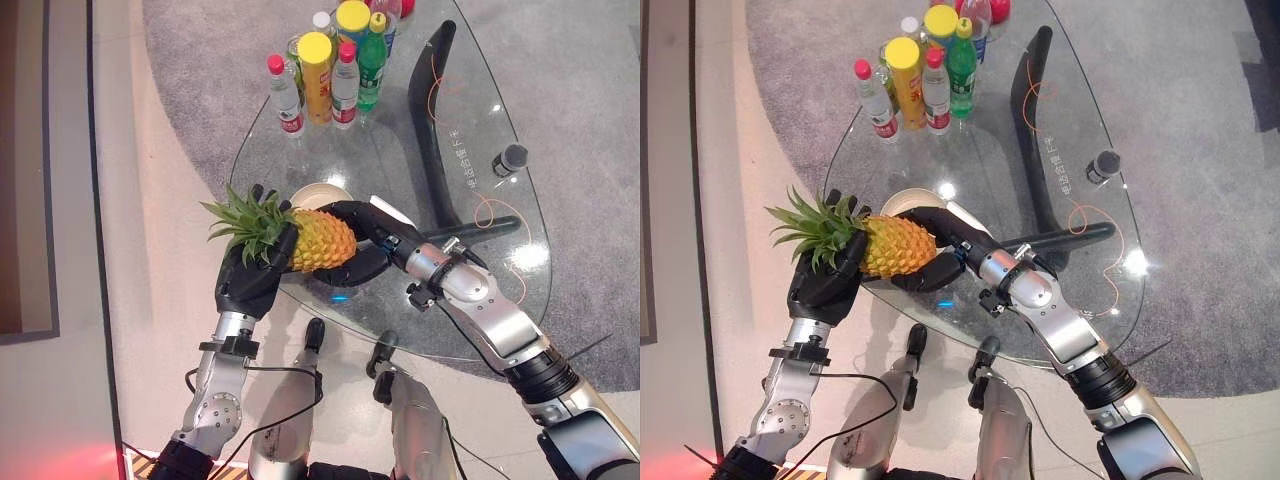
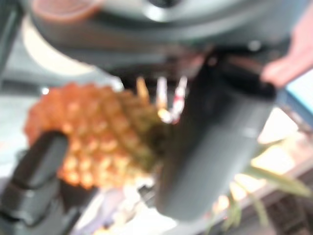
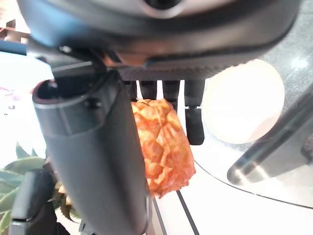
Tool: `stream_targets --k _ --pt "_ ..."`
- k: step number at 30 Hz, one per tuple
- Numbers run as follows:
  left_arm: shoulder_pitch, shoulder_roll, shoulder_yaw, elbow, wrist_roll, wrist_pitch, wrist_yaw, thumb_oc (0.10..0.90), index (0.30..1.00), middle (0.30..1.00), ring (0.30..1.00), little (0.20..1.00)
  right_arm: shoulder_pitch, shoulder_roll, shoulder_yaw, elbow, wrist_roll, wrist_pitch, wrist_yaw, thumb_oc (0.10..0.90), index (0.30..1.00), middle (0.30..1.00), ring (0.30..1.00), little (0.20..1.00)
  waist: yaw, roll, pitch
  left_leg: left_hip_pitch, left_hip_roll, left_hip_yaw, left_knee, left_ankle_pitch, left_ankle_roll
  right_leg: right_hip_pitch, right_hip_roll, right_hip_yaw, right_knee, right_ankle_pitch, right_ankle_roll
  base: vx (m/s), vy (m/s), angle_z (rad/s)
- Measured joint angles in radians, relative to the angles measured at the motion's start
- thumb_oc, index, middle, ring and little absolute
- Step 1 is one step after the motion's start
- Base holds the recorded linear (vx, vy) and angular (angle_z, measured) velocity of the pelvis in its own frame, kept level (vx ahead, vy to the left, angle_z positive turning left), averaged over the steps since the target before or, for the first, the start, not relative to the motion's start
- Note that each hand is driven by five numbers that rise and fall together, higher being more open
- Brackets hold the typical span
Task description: Pick up the fruit to the plate
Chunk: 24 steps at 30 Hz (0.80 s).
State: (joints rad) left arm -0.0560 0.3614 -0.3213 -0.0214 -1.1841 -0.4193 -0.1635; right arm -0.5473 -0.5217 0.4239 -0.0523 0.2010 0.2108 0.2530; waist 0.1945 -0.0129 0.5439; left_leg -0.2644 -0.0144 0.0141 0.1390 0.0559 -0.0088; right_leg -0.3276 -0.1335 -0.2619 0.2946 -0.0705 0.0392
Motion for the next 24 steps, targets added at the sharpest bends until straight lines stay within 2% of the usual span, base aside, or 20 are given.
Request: stream_targets --k 3,4,13,24 --pt "0.002 0.0 0.014 0.0 0.007 0.017 0.001 0.8 0.9 0.9 0.9 0.9 0.003 0.011 0.0 0.01 0.003 0.0 0.0 0.1 0.3 0.3 0.3 0.2 0.004 -0.006 0.0 -0.001 -0.001 0.0 0.003 0.0 0.0 0.0 -0.001 0.001 0.0 -0.002 0.003 0.0 0.0 0.0" --pt "0.002 0.002 0.018 0.0 0.02 0.022 0.001 0.1 0.3 0.3 0.3 0.2 0.007 0.011 0.0 0.01 0.007 0.0 0.0 0.1 0.3 0.3 0.3 0.2 0.006 -0.01 0.0 -0.001 -0.002 0.0 0.003 0.0 0.0 0.0 -0.001 0.001 0.0 -0.002 0.003 0.0 0.0 0.0" --pt "0.016 0.019 0.032 0.005 0.033 0.035 -0.003 0.1 0.3 0.3 0.3 0.2 0.037 0.022 0.001 0.01 0.046 -0.002 0.032 0.1 0.3 0.3 0.3 0.2 0.0 -0.016 0.0 -0.004 -0.002 -0.001 0.004 -0.002 0.002 -0.001 -0.002 0.001 -0.002 -0.004 0.006 0.0 0.003 0.0" --pt "0.016 -0.004 0.06 0.015 0.027 0.009 -0.007 0.1 0.3 0.3 0.3 0.2 0.052 0.057 0.015 0.01 0.046 -0.003 0.045 0.1 0.3 0.3 0.3 0.2 -0.004 -0.016 0.0 -0.009 -0.006 -0.003 0.004 -0.004 0.004 -0.006 -0.006 0.0 -0.001 -0.005 0.008 0.0 0.0 0.0"
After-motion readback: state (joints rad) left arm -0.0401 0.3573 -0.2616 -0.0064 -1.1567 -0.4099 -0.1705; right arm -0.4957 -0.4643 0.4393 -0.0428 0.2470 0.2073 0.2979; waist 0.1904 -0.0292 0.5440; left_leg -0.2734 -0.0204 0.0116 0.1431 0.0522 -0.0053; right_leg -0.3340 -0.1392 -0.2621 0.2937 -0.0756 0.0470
